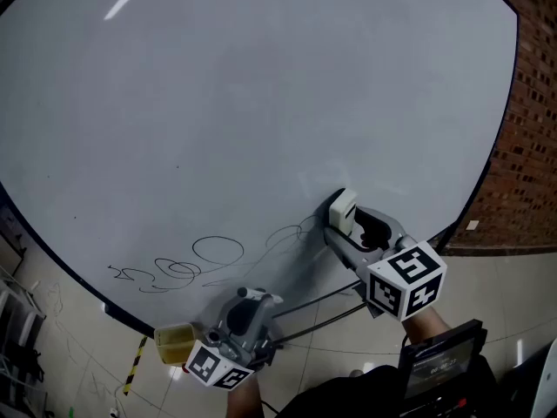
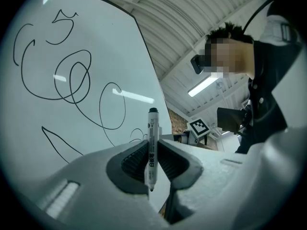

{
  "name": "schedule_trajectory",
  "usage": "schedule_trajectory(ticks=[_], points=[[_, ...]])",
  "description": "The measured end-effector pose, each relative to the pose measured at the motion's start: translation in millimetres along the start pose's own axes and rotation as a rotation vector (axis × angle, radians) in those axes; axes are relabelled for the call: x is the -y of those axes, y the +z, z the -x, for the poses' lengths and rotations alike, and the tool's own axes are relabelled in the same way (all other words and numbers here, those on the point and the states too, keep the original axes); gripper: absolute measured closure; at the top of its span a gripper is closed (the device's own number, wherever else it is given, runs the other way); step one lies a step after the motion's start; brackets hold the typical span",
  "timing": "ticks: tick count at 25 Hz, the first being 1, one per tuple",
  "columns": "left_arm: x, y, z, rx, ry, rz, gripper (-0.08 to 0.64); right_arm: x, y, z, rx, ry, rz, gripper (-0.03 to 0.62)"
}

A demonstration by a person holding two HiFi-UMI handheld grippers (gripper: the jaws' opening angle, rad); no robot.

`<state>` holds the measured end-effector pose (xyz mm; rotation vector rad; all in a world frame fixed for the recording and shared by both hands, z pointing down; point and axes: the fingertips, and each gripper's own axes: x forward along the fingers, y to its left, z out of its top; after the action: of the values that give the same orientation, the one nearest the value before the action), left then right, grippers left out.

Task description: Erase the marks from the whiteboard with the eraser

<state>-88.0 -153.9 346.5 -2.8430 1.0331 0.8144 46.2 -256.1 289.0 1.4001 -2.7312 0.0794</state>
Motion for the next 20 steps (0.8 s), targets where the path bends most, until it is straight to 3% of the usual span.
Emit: schedule_trajectory(ticks=[4,14,20], points=[[-0.8,-1.2,-0.5,-0.011,0.001,-0.007,0.502,24.5,-5.0,7.1,0.001,0.003,-0.059,0.354],[15.6,-8.1,-24.0,-0.054,0.022,-0.039,0.502,178.4,-40.1,55.0,0.016,-0.22,-0.233,0.354],[30.8,-9.5,-45.0,-0.06,0.067,-0.069,0.502,197.7,-48.0,61.5,0.012,-0.175,-0.254,0.353]])
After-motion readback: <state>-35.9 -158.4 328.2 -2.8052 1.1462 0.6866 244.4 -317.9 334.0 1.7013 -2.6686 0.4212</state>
